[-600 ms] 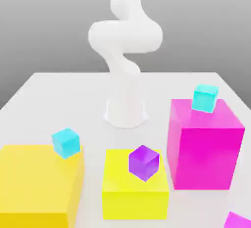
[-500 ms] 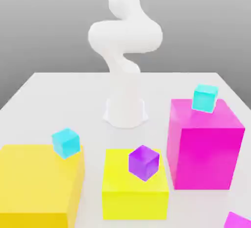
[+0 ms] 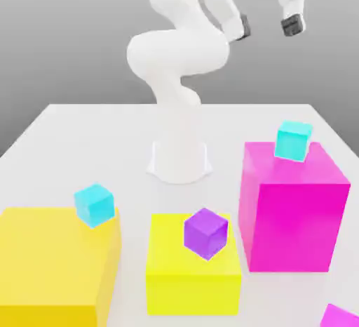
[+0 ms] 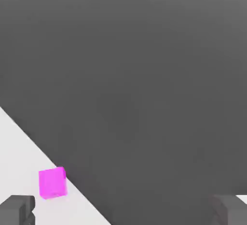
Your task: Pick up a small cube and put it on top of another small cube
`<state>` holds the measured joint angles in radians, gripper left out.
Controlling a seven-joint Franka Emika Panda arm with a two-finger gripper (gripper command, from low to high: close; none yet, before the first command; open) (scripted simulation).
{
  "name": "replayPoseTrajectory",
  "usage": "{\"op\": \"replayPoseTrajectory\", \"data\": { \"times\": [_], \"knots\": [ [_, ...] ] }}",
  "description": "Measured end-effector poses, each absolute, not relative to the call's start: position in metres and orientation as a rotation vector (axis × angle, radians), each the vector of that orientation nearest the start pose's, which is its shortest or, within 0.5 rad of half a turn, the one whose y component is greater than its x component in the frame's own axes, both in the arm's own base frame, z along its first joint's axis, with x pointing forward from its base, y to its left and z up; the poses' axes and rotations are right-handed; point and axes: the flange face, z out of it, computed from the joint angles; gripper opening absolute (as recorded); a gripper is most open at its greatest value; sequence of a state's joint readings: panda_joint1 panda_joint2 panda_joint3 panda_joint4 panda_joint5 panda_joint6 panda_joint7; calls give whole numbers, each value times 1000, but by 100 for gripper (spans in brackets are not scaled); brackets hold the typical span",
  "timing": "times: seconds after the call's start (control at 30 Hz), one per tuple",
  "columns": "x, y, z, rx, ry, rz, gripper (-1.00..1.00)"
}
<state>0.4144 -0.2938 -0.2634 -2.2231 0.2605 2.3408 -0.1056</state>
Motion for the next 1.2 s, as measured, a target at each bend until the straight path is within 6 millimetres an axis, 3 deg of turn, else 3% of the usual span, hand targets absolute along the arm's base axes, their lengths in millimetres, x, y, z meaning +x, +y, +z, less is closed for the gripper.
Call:
{"op": "replayPoseTrajectory", "data": {
  "times": [0.23, 0.5, 0.87, 1.2],
  "knots": [
    [524, 109, 462, -2768, -558, -426, 0],
    [537, 156, 381, -2687, -1031, -305, 0],
    [536, 202, 280, -2473, -1665, -164, 0],
    [524, 237, 210, -2137, -2253, -36, 0]
  ]
}}
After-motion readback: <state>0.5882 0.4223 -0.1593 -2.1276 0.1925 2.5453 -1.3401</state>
